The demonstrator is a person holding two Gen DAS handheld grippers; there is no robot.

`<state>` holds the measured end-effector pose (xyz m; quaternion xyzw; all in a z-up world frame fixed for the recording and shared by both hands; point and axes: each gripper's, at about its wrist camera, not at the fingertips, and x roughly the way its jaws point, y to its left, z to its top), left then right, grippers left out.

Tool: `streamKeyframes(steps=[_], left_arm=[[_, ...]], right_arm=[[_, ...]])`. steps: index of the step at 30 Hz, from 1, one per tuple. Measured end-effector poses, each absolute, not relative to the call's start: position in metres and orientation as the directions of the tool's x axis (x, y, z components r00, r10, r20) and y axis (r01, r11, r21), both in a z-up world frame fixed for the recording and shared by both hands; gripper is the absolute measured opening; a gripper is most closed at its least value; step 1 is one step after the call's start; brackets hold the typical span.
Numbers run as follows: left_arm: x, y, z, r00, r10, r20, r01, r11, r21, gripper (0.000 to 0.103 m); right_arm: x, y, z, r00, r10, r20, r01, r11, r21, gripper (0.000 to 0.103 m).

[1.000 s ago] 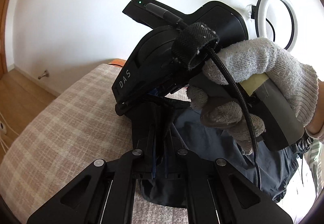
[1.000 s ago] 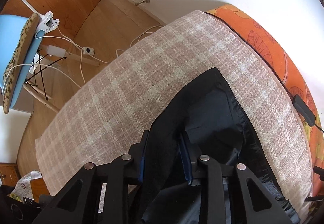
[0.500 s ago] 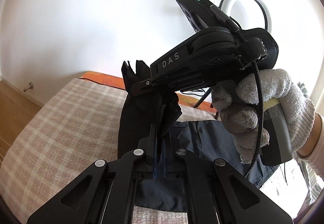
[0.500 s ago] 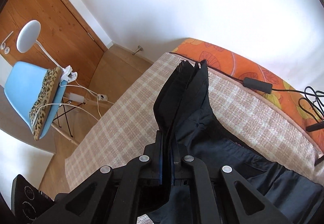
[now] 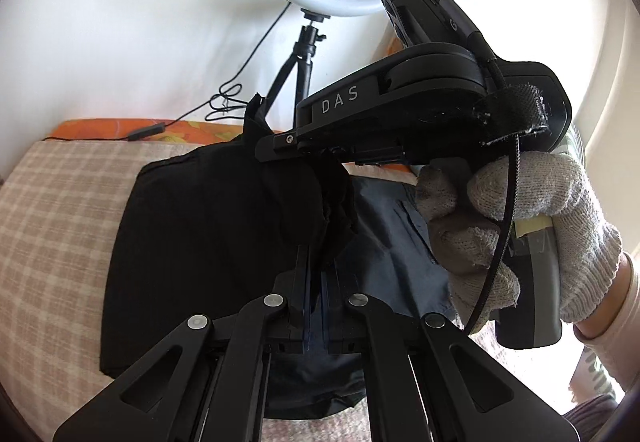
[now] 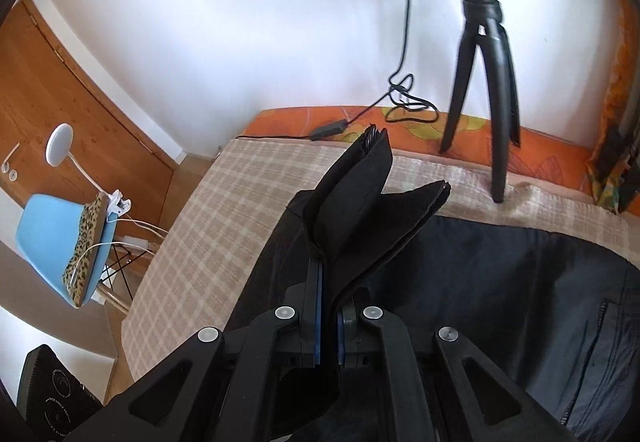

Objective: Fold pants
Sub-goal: 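Lift the folded trousers with both grippers and fold toward the waistband, then lay the folded trousers down and open both grippers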

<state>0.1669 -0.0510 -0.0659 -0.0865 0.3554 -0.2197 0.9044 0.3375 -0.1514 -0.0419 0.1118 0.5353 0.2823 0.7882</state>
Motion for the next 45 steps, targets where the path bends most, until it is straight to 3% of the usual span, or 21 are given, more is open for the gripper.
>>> streamKeyframes(steps=[7, 12, 15, 19, 27, 32, 35, 38, 40, 42, 44, 45], left_arm=[[0.156, -0.111, -0.088, 0.532, -0.501, -0.683, 0.342, 0.865, -0.367, 0.002], [0.129, -0.115, -0.067, 0.539, -0.483, -0.69, 0.341, 0.874, -0.346, 0.02], [0.117, -0.096, -0.055, 0.579, -0.464, -0.671, 0.319, 0.886, -0.337, 0.024], [0.112, -0.073, -0.048, 0.611, -0.407, -0.679, 0.286, 0.913, -0.29, 0.037], [0.137, -0.048, -0.087, 0.575, -0.339, -0.745, 0.236, 0.94, -0.246, 0.037], [0.144, -0.032, -0.1, 0.546, -0.365, -0.754, 0.193, 0.931, -0.311, 0.037], [0.147, -0.029, -0.104, 0.54, -0.363, -0.759, 0.179, 0.931, -0.318, 0.037], [0.147, -0.028, -0.103, 0.543, -0.359, -0.759, 0.171, 0.932, -0.319, 0.038], [0.146, -0.026, -0.102, 0.548, -0.356, -0.757, 0.164, 0.933, -0.32, 0.038], [0.144, -0.024, -0.1, 0.555, -0.353, -0.753, 0.16, 0.934, -0.32, 0.038], [0.141, -0.023, -0.097, 0.559, -0.35, -0.752, 0.166, 0.935, -0.312, 0.037], [0.14, -0.023, -0.097, 0.559, -0.345, -0.754, 0.172, 0.938, -0.302, 0.037]], right_arm=[[0.311, -0.222, -0.084, 0.296, 0.53, -0.795, -0.235, 0.847, 0.478, 0.002], [0.307, -0.261, -0.088, 0.336, 0.51, -0.792, -0.22, 0.86, 0.461, 0.002], [0.303, -0.281, -0.078, 0.37, 0.479, -0.796, -0.246, 0.877, 0.413, 0.002], [0.305, -0.317, -0.071, 0.412, 0.462, -0.785, -0.201, 0.887, 0.416, 0.002], [0.303, -0.352, -0.102, 0.35, 0.412, -0.841, -0.161, 0.911, 0.38, 0.003], [0.304, -0.371, -0.108, 0.358, 0.396, -0.846, -0.107, 0.917, 0.384, 0.004], [0.305, -0.377, -0.112, 0.336, 0.443, -0.831, -0.089, 0.893, 0.44, 0.033], [0.304, -0.379, -0.108, 0.323, 0.55, -0.77, -0.103, 0.83, 0.549, 0.041], [0.304, -0.374, -0.108, 0.325, 0.515, -0.793, -0.111, 0.854, 0.509, 0.039], [0.302, -0.368, -0.112, 0.324, 0.487, -0.811, -0.113, 0.871, 0.478, 0.026], [0.3, -0.365, -0.115, 0.329, 0.451, -0.829, -0.105, 0.89, 0.443, 0.003], [0.299, -0.365, -0.115, 0.335, 0.444, -0.831, -0.106, 0.894, 0.435, 0.002]])
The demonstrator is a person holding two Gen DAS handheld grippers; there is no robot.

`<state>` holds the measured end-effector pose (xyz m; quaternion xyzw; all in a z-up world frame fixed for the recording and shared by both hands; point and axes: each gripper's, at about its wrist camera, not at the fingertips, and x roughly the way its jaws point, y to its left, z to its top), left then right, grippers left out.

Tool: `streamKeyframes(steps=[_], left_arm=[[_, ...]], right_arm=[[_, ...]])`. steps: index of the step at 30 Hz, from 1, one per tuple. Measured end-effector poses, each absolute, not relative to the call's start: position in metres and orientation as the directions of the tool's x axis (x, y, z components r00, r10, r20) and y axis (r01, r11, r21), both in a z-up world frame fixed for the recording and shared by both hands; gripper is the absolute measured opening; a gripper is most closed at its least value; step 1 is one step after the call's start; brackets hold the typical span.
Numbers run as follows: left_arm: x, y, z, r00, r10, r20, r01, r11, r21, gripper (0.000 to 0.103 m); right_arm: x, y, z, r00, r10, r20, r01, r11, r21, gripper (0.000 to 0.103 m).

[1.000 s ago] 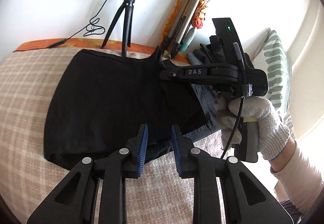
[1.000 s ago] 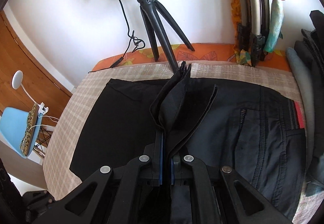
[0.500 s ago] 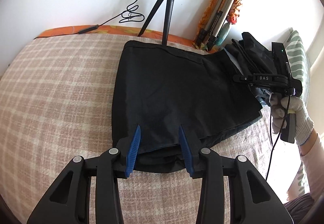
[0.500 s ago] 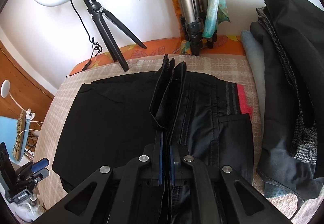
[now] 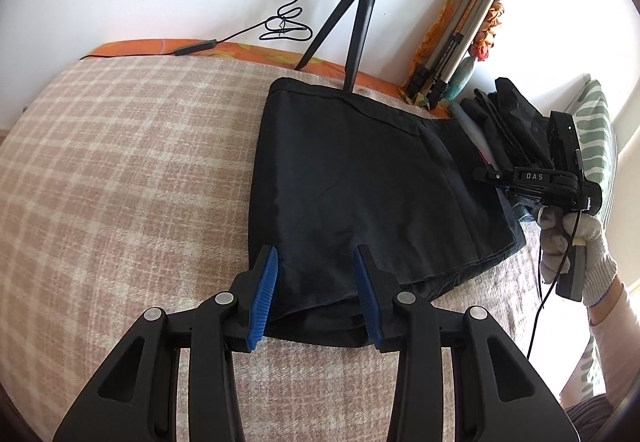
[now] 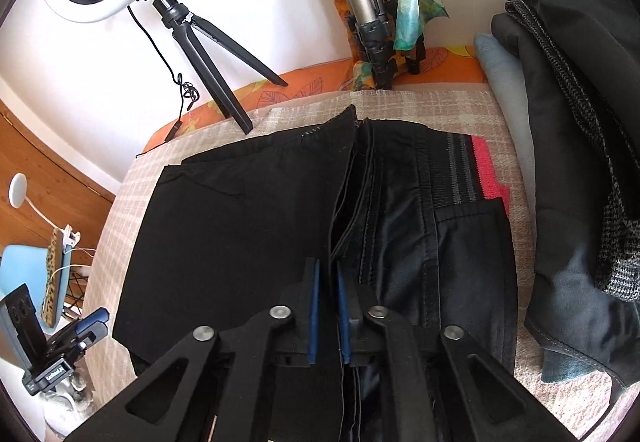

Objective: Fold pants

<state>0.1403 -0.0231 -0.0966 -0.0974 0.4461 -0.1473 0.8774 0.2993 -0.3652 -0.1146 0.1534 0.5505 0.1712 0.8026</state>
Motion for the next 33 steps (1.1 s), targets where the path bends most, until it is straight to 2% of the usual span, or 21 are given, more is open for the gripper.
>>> streamKeyframes(steps=[4, 9, 12, 15, 18, 20, 22, 24, 27, 28, 30, 33], left_arm=[[0.144, -0.025, -0.093, 0.541, -0.294, -0.788, 0.184, 0.956, -0.23, 0.037], [0.149, -0.033, -0.082, 0.546, -0.261, -0.796, 0.223, 0.961, -0.162, 0.038], [0.152, -0.03, -0.085, 0.54, -0.284, -0.792, 0.195, 0.958, -0.21, 0.048], [0.153, -0.034, -0.092, 0.548, -0.272, -0.791, 0.169, 0.962, -0.214, 0.048], [0.154, -0.049, -0.096, 0.58, -0.218, -0.785, 0.186, 0.974, -0.133, 0.048], [0.153, -0.057, -0.099, 0.597, -0.196, -0.778, 0.199, 0.976, -0.093, 0.048], [0.154, -0.059, -0.099, 0.608, -0.212, -0.765, 0.209, 0.973, -0.104, 0.048], [0.153, -0.058, -0.098, 0.632, -0.212, -0.746, 0.212, 0.972, -0.097, 0.048], [0.153, -0.057, -0.098, 0.638, -0.249, -0.729, 0.242, 0.963, -0.117, 0.048], [0.153, -0.058, -0.098, 0.631, -0.266, -0.728, 0.26, 0.957, -0.125, 0.044], [0.153, -0.062, -0.101, 0.627, -0.273, -0.73, 0.284, 0.952, -0.112, 0.038], [0.155, -0.063, -0.107, 0.608, -0.297, -0.736, 0.297, 0.945, -0.136, 0.037]], right_arm=[[0.292, -0.372, -0.105, 0.366, 0.425, -0.828, -0.113, 0.904, 0.413, 0.001], [0.29, -0.384, -0.103, 0.375, 0.319, -0.871, -0.068, 0.946, 0.317, 0.001], [0.289, -0.392, -0.105, 0.381, 0.288, -0.879, -0.041, 0.955, 0.295, 0.001], [0.291, -0.385, -0.103, 0.399, 0.243, -0.884, -0.073, 0.97, 0.233, 0.001], [0.297, -0.382, -0.109, 0.39, 0.234, -0.89, -0.084, 0.972, 0.218, 0.003], [0.3, -0.38, -0.111, 0.384, 0.193, -0.903, -0.078, 0.981, 0.177, 0.018], [0.3, -0.373, -0.104, 0.406, 0.135, -0.904, -0.081, 0.99, 0.111, 0.035], [0.296, -0.364, -0.088, 0.459, 0.1, -0.883, -0.1, 0.993, 0.061, 0.036], [0.291, -0.341, -0.061, 0.525, 0.19, -0.829, -0.186, 0.977, 0.106, 0.035], [0.291, -0.33, -0.054, 0.529, 0.241, -0.814, -0.225, 0.964, 0.139, 0.035], [0.296, -0.306, -0.047, 0.488, 0.374, -0.789, -0.313, 0.919, 0.241, 0.034], [0.309, -0.256, -0.05, 0.385, 0.501, -0.775, -0.438, 0.839, 0.324, 0.03]])
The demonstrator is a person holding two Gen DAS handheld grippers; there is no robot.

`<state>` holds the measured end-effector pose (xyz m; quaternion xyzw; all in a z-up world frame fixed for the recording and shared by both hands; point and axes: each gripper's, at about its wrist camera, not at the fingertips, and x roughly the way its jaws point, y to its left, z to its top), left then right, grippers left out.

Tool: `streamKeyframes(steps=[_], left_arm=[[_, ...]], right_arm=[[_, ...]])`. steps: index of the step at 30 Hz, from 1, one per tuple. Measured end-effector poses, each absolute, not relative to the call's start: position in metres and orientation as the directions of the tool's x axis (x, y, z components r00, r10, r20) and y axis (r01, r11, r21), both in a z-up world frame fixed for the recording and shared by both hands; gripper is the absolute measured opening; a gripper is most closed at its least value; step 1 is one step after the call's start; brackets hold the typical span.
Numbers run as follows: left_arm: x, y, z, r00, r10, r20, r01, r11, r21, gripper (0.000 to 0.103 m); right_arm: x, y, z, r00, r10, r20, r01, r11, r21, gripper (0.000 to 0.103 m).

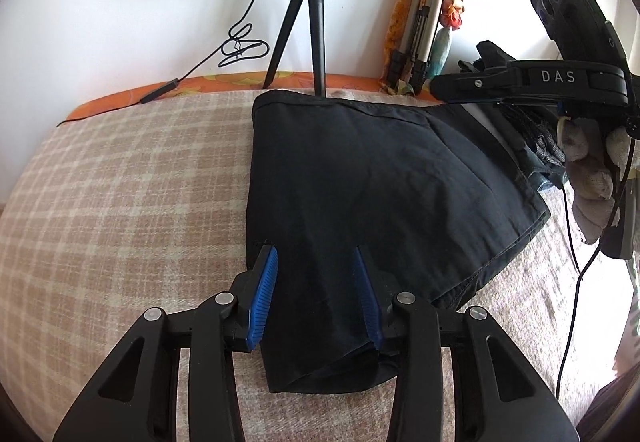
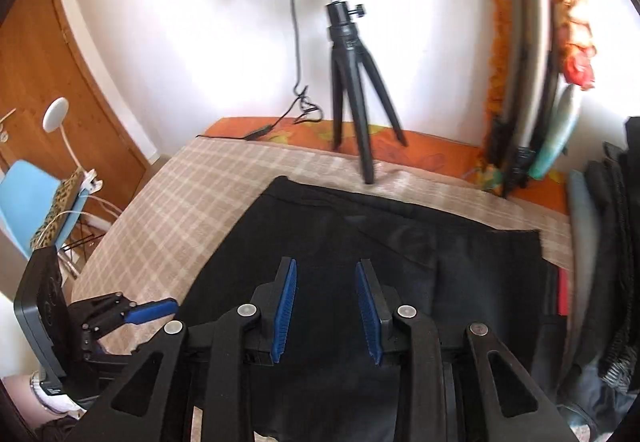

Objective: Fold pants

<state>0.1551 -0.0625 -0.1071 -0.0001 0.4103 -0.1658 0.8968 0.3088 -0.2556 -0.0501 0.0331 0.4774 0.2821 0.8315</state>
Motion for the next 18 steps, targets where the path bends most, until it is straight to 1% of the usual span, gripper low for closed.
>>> streamKeyframes(steps=[3, 8, 13, 16, 18], left_arm=[[0.16, -0.059, -0.116, 0.584, -0.313, -0.749, 0.285, 0.943, -0.171, 0.037], [0.163, -0.055, -0.124, 0.562, -0.335, -0.756, 0.279, 0.937, -0.208, 0.037], [0.159, -0.051, -0.127, 0.549, -0.358, -0.755, 0.286, 0.93, -0.233, 0.037], [0.151, -0.041, -0.124, 0.549, -0.38, -0.745, 0.271, 0.923, -0.271, 0.037], [0.148, -0.032, -0.121, 0.559, -0.385, -0.734, 0.233, 0.923, -0.306, 0.038]], right_arm=[[0.317, -0.205, -0.057, 0.318, 0.539, -0.78, -0.516, 0.789, 0.334, 0.026], [0.346, -0.146, -0.082, 0.247, 0.534, -0.808, -0.536, 0.77, 0.345, 0.022], [0.368, -0.122, -0.113, 0.214, 0.467, -0.858, -0.515, 0.8, 0.307, 0.022], [0.378, -0.122, -0.128, 0.194, 0.452, -0.87, -0.472, 0.821, 0.321, 0.019], [0.382, -0.124, -0.136, 0.184, 0.462, -0.868, -0.444, 0.827, 0.345, 0.019]])
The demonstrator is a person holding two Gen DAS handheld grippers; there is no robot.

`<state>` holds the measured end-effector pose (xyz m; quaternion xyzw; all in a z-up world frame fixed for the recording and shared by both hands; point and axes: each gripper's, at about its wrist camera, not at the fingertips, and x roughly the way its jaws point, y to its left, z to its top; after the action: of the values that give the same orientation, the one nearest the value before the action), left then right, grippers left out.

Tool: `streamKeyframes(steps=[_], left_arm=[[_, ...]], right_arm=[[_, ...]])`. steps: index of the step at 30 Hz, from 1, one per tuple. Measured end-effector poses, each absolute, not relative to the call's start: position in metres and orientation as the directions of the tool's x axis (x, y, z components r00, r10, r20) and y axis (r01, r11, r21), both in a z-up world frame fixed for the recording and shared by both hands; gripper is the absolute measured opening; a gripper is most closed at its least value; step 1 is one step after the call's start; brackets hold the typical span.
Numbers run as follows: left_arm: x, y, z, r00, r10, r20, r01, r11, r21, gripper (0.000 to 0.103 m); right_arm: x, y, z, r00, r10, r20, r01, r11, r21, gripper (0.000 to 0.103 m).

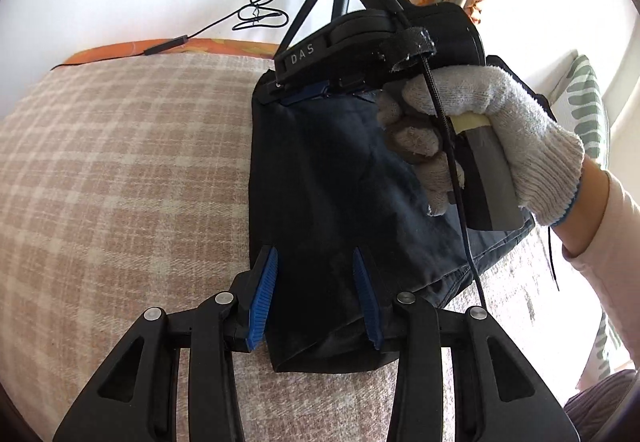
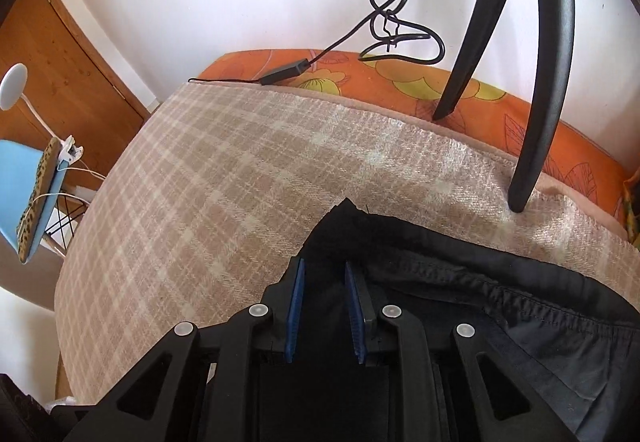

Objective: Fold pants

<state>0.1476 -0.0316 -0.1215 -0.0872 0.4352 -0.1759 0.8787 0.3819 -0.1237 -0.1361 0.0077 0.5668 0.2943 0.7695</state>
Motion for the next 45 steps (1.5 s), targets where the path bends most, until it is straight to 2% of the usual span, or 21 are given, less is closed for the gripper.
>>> streamKeyframes(steps=[2, 3, 4, 7, 12, 14, 15, 16, 20, 26, 27, 28, 30, 32, 34, 38, 39, 41, 42, 45], left_arm=[[0.15, -0.025, -0.12, 0.562, -0.378, -0.735, 0.193, 0.925, -0.328, 0.045], [0.152, -0.023, -0.121, 0.554, -0.373, -0.744, 0.177, 0.926, -0.333, 0.052], [0.153, -0.021, -0.122, 0.55, -0.368, -0.749, 0.158, 0.927, -0.34, 0.054], [0.156, -0.018, -0.134, 0.534, -0.389, -0.751, 0.118, 0.913, -0.39, 0.055], [0.159, -0.018, -0.134, 0.537, -0.443, -0.718, 0.11, 0.881, -0.461, 0.055], [0.158, -0.02, -0.134, 0.544, -0.445, -0.711, 0.115, 0.879, -0.463, 0.046], [0.158, -0.021, -0.134, 0.544, -0.443, -0.712, 0.114, 0.88, -0.46, 0.033], [0.158, -0.022, -0.134, 0.549, -0.439, -0.711, 0.111, 0.882, -0.458, 0.03], [0.155, -0.02, -0.128, 0.566, -0.458, -0.686, 0.126, 0.87, -0.476, 0.026], [0.148, -0.024, -0.121, 0.574, -0.457, -0.679, 0.15, 0.875, -0.461, 0.026], [0.147, -0.026, -0.121, 0.574, -0.456, -0.68, 0.155, 0.876, -0.456, 0.026], [0.147, -0.028, -0.121, 0.573, -0.452, -0.684, 0.16, 0.879, -0.448, 0.026], [0.148, -0.03, -0.121, 0.572, -0.442, -0.691, 0.161, 0.886, -0.434, 0.026], [0.145, -0.032, -0.119, 0.573, -0.415, -0.707, 0.146, 0.9, -0.411, 0.029], [0.147, -0.03, -0.123, 0.565, -0.375, -0.735, 0.101, 0.915, -0.39, 0.067], [0.146, -0.027, -0.129, 0.567, -0.39, -0.726, 0.07, 0.901, -0.429, 0.068], [0.147, -0.03, -0.129, 0.56, -0.405, -0.723, 0.083, 0.895, -0.438, 0.065], [0.148, -0.035, -0.129, 0.543, -0.441, -0.715, 0.11, 0.881, -0.46, 0.034], [0.147, -0.04, -0.13, 0.531, -0.448, -0.72, 0.118, 0.88, -0.46, 0.015], [0.139, -0.052, -0.117, 0.568, -0.435, -0.698, 0.162, 0.891, -0.424, 0.01]], right_arm=[[0.382, -0.126, -0.137, 0.188, 0.467, -0.864, -0.428, 0.831, 0.356, 0.019], [0.382, -0.126, -0.135, 0.191, 0.463, -0.866, -0.421, 0.835, 0.353, 0.02], [0.38, -0.126, -0.132, 0.195, 0.457, -0.868, -0.415, 0.84, 0.349, 0.023], [0.369, -0.124, -0.119, 0.203, 0.431, -0.879, -0.406, 0.854, 0.325, 0.034], [0.353, -0.119, -0.103, 0.151, 0.411, -0.899, -0.432, 0.845, 0.313, 0.041], [0.352, -0.118, -0.1, 0.132, 0.395, -0.909, -0.424, 0.851, 0.308, 0.047], [0.352, -0.119, -0.098, 0.121, 0.392, -0.912, -0.418, 0.854, 0.312, 0.048], [0.352, -0.118, -0.096, 0.113, 0.39, -0.914, -0.415, 0.854, 0.313, 0.049], [0.346, -0.106, -0.099, 0.068, 0.349, -0.935, -0.437, 0.853, 0.287, 0.051], [0.337, -0.08, -0.119, 0.042, 0.195, -0.98, -0.483, 0.863, 0.151, 0.051], [0.337, -0.077, -0.122, 0.046, 0.171, -0.984, -0.489, 0.863, 0.127, 0.049], [0.336, -0.076, -0.126, 0.052, 0.147, -0.988, -0.489, 0.866, 0.103, 0.042], [0.336, -0.075, -0.132, 0.062, 0.12, -0.991, -0.487, 0.87, 0.075, 0.036], [0.335, -0.077, -0.13, 0.075, 0.121, -0.99, -0.488, 0.87, 0.069, 0.025], [0.337, -0.083, -0.129, 0.071, 0.149, -0.986, -0.468, 0.878, 0.099, 0.018], [0.34, -0.102, -0.125, 0.07, 0.231, -0.97, -0.409, 0.894, 0.183, 0.007], [0.341, -0.107, -0.124, 0.072, 0.25, -0.966, -0.397, 0.895, 0.202, 0.006], [0.341, -0.115, -0.122, 0.08, 0.282, -0.956, -0.376, 0.897, 0.234, 0.003], [0.34, -0.12, -0.118, 0.084, 0.299, -0.951, -0.368, 0.896, 0.249, 0.003], [0.34, -0.133, -0.106, 0.104, 0.352, -0.93, -0.348, 0.889, 0.298, 0.002]])
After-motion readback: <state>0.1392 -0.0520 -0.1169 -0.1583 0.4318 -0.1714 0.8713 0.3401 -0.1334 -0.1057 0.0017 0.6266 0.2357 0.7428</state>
